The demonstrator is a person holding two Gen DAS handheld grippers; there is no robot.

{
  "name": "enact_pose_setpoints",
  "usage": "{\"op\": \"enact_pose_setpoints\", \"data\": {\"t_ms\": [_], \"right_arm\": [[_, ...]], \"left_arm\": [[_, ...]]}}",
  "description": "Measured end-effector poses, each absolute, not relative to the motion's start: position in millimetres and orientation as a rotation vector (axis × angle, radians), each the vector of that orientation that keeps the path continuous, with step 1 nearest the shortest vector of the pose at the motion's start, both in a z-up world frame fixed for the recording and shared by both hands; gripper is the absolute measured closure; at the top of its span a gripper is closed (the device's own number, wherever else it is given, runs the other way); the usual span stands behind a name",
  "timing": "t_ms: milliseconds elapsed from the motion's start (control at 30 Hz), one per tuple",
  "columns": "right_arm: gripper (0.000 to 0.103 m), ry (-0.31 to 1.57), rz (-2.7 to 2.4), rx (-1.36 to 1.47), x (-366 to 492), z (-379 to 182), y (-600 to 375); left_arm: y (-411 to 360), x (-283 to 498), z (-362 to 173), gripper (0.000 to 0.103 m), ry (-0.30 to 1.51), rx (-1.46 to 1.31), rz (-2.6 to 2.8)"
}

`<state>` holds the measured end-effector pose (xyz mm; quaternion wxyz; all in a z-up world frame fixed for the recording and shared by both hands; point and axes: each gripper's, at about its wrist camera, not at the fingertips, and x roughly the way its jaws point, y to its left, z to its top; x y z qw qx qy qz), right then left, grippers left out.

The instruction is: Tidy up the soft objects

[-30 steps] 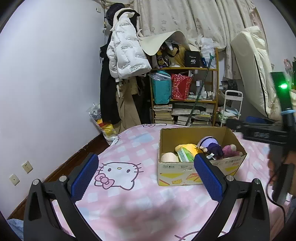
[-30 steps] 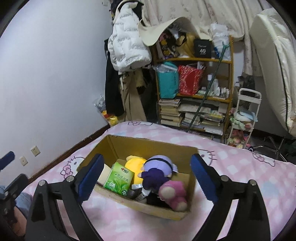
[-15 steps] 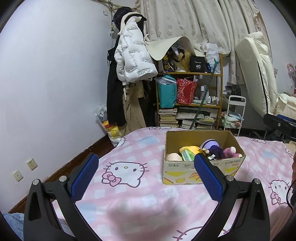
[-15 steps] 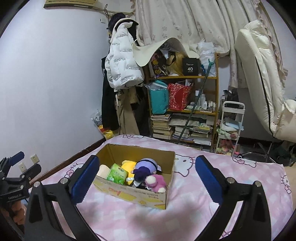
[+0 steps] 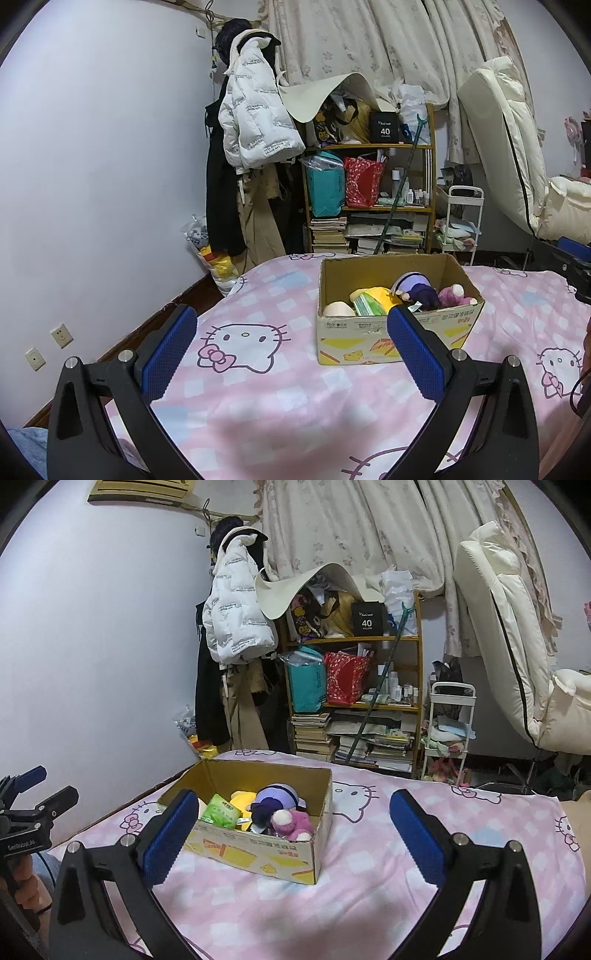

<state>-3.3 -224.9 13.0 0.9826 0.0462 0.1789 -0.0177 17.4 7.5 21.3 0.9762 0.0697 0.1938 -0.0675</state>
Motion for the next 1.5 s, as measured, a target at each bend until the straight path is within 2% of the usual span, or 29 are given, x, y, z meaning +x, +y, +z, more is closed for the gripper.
{"op": "enact_pose_setpoints", "data": {"t_ms": [1500], "right_arm": [[0.000, 0.350, -0.064, 0.095, -5.6, -3.8, -236.7]], "left_arm": [[-3.3, 29.6, 6.9, 0.002, 0.437, 0.162, -0.176]]}}
